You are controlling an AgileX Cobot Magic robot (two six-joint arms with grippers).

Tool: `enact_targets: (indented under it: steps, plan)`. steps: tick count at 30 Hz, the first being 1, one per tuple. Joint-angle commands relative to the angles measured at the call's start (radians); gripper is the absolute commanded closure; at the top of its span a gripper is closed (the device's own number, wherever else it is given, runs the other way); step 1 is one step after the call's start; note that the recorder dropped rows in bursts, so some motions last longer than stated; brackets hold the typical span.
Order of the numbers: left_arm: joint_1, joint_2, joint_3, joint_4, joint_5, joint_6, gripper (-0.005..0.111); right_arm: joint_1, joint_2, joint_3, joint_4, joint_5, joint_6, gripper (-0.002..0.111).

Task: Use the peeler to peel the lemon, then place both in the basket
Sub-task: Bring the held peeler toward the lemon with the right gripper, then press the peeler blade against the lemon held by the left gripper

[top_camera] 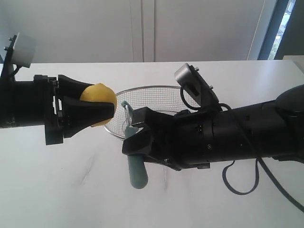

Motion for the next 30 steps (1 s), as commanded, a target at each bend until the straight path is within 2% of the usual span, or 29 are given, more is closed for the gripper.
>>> enact_targets:
  steps: [1, 30]
  plan:
    - [0.0, 0.0, -0.008, -0.032, 0.054, 0.162, 0.107, 0.001, -0.002, 0.002, 0.026, 0.038, -0.014, 0.108]
    - [0.0, 0.0, -0.008, -0.032, 0.074, 0.162, 0.107, 0.001, 0.056, 0.002, 0.03, 0.071, -0.012, 0.108]
